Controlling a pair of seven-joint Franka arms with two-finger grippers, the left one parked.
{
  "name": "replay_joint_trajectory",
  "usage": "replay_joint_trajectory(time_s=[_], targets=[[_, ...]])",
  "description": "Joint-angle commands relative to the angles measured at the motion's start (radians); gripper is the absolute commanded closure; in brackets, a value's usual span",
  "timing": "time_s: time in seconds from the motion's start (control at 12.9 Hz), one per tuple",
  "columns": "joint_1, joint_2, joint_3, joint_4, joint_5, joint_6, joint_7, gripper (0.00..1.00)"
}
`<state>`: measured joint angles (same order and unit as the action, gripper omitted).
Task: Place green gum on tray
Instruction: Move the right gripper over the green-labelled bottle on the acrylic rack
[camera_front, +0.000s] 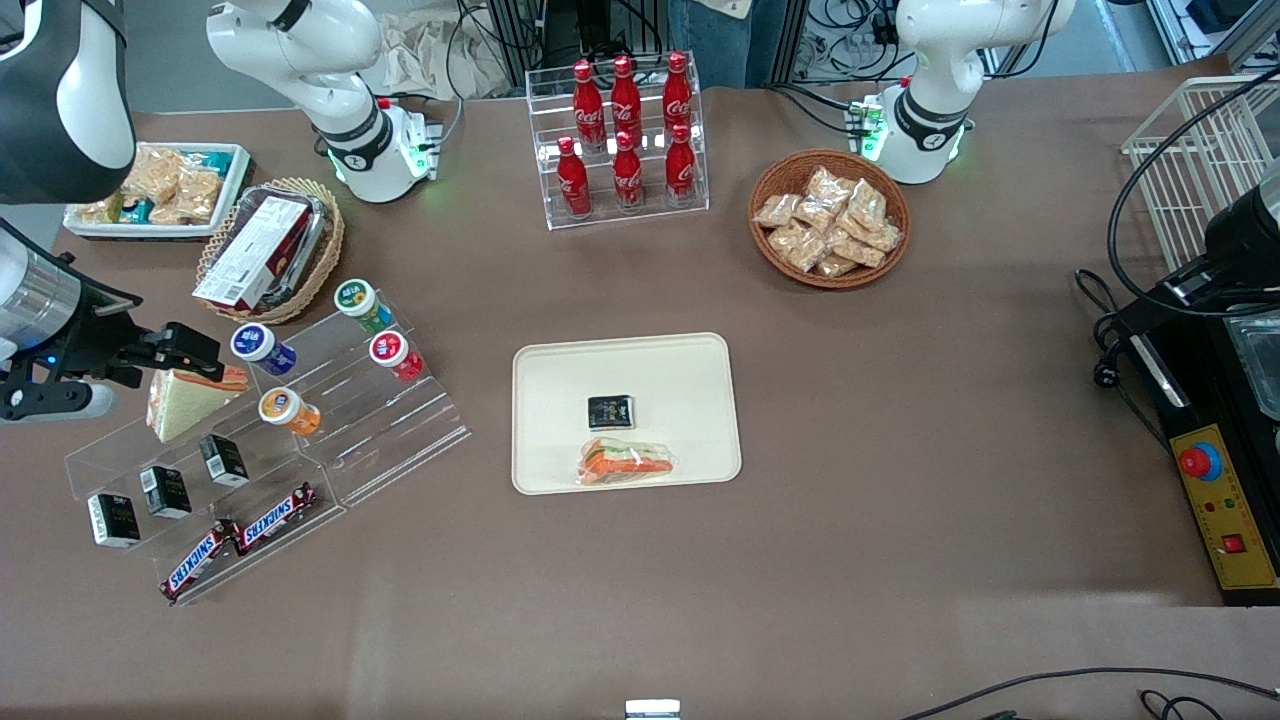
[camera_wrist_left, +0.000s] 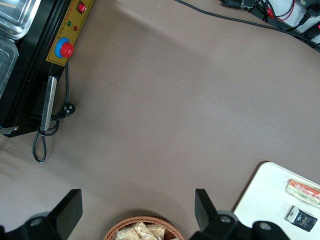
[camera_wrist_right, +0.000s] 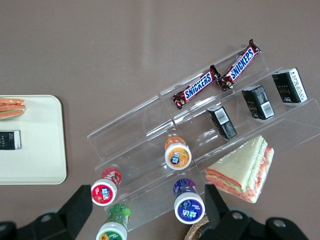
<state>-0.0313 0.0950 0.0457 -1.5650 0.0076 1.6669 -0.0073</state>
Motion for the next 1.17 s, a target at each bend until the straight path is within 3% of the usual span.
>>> replay_joint_trajectory(time_s=[0.0,0.85,1.09], targets=[[-0.004,-0.009,0.000,0.000,-0.008,-0.004,-0.008,0.00],[0.043,-0.274,0.011,-0.400,0.003,0.050,-0.114,0.00],[0.074,-0.328,0.011,-0.530,0.003,0.134,-0.114,0.00]])
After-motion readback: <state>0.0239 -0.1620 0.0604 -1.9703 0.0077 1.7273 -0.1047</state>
